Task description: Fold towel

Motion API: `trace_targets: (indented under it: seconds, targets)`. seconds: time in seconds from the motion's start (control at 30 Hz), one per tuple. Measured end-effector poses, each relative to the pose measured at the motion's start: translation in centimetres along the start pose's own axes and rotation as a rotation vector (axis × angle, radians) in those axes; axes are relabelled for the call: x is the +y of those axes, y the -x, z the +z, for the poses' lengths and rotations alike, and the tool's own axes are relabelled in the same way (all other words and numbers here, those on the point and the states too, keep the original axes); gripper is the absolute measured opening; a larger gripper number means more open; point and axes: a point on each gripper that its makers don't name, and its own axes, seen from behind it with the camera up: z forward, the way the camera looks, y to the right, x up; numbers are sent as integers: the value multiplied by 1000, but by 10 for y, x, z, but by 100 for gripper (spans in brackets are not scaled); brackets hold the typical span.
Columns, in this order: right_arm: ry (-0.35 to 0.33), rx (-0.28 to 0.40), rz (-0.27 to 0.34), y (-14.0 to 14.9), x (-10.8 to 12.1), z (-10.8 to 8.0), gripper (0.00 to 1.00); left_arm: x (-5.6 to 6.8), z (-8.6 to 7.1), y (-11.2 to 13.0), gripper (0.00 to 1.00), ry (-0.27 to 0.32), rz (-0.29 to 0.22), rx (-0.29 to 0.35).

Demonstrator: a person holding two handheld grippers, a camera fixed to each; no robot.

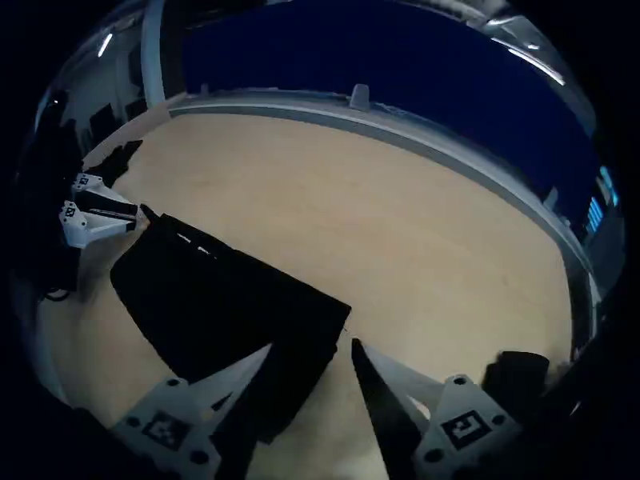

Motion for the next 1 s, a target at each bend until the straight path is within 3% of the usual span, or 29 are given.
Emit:
trace_targets:
  seconds: [0.1, 0.2, 0.6, 1.0]
  targets:
    - [16, 5, -9, -2, 3, -1, 99, -2, -1, -1, 74, -9, -2, -3]
    - [26, 8, -13, -3, 7, -2, 100, -3, -1, -1, 96, -9, -7, -6]
    - [20, 15, -21, -3, 5, -11, 100, 1, -11, -2, 96, -3, -17, 6]
    - [15, 17, -32, 13, -5, -37, 100, 8, -45, 16, 96, -11, -52, -2]
